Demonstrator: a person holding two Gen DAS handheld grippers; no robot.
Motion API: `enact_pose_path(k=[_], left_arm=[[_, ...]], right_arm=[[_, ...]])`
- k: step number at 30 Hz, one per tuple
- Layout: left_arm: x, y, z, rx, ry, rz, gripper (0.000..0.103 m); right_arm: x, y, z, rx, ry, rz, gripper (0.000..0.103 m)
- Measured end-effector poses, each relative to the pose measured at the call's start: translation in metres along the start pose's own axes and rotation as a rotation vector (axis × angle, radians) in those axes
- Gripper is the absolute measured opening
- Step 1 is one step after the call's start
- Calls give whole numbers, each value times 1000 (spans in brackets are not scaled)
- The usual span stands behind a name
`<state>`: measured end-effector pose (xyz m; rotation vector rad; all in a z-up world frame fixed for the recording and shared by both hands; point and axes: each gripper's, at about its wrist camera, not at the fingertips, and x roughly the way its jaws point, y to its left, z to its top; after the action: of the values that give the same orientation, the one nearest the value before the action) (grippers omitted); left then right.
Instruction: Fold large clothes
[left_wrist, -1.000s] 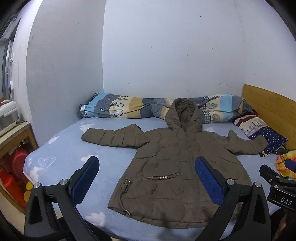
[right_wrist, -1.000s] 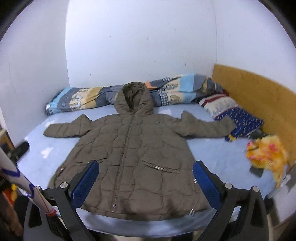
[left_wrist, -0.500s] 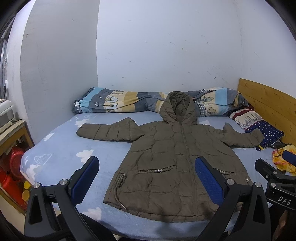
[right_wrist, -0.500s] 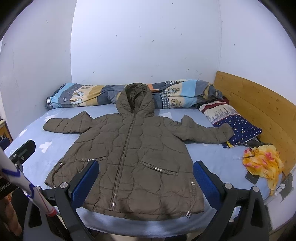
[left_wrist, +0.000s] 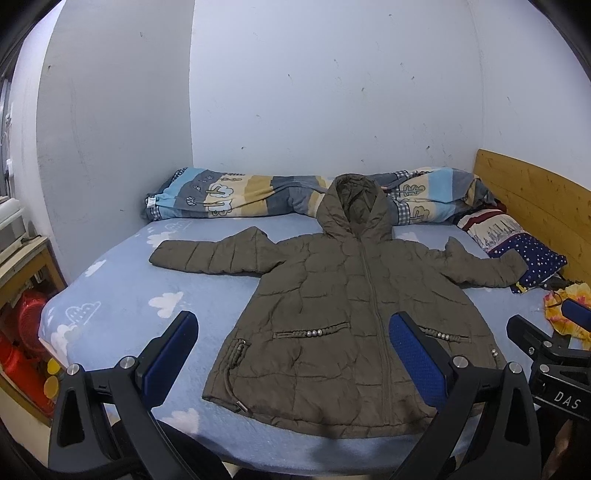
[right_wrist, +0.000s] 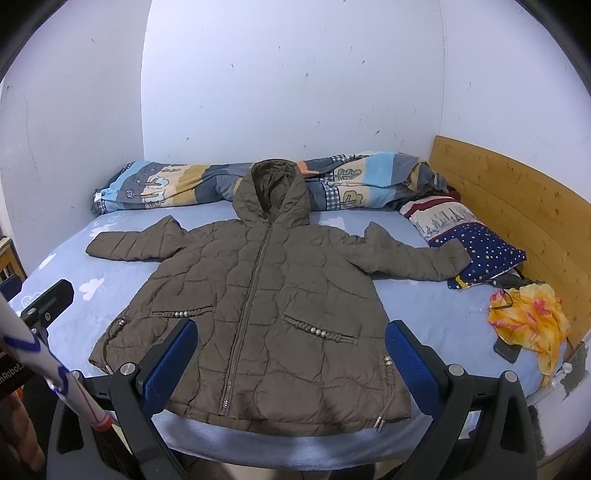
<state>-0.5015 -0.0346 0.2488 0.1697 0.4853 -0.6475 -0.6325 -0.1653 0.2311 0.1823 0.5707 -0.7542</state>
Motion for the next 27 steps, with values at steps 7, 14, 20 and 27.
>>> enact_pose_path(k=[7, 14, 20, 27], left_arm=[[1, -5, -1, 1, 1, 5, 103], [2, -7, -2, 3, 0, 7, 103], [0, -9, -4, 11, -6, 10, 103], [-4, -10, -7, 23, -8, 4, 103]], right_arm=[[1, -1, -1, 3, 7, 7, 103], [0, 0, -4, 3, 8, 14, 103], [-1, 0, -4, 6, 3, 15, 103], [-5, -3, -8, 17, -1, 22, 103]])
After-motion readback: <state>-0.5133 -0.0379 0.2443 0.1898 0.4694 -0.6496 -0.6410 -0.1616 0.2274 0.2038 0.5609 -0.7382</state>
